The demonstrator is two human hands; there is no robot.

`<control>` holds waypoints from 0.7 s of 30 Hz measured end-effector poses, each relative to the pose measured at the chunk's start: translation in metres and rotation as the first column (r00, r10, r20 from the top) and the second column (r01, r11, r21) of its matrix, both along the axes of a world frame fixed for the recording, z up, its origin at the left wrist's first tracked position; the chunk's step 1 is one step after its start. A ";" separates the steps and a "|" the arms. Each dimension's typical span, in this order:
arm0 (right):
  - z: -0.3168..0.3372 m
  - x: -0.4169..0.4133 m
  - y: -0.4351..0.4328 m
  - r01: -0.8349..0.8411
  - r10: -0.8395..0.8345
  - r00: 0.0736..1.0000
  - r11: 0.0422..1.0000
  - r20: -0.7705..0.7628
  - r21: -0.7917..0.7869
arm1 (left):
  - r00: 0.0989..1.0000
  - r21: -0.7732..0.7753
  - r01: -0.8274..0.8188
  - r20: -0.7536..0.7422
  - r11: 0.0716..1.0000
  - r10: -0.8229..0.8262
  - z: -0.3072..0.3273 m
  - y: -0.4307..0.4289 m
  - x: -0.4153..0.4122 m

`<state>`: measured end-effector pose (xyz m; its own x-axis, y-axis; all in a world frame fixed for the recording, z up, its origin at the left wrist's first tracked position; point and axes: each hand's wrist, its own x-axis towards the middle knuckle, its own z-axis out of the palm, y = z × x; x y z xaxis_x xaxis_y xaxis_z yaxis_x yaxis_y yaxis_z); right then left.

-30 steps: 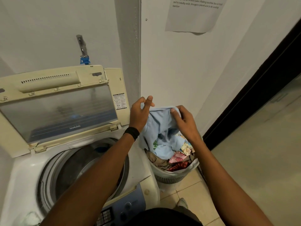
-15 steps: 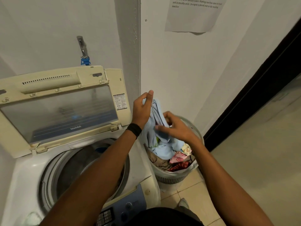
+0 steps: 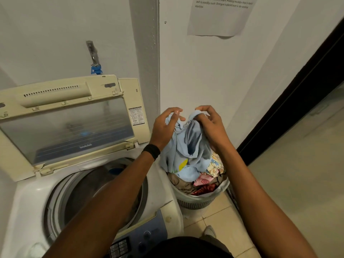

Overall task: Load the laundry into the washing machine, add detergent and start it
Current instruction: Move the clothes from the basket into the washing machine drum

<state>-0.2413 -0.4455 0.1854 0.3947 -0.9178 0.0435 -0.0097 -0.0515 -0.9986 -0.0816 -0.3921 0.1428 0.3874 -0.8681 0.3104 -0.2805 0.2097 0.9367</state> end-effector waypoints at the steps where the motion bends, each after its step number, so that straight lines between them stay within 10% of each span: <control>1: 0.005 0.007 0.002 0.005 -0.010 0.998 0.997 0.064 0.079 | 0.999 0.000 0.036 0.016 0.999 -0.036 0.001 0.001 -0.006; 10: -0.013 0.022 0.015 -0.049 0.036 0.979 0.997 0.202 0.059 | 0.998 0.013 -0.056 -0.010 0.998 0.057 -0.009 -0.004 -0.010; 21: -0.086 -0.008 0.014 -0.239 0.112 0.868 0.949 -0.485 -0.207 | 0.973 -0.033 -0.169 -0.163 0.985 0.161 0.004 -0.015 0.003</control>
<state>-0.2496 -0.4317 0.0992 0.5803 -0.8136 0.0360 -0.4319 -0.3450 -0.8333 -0.0787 -0.4067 0.1467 0.5719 -0.7739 0.2720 -0.1633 0.2175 0.9623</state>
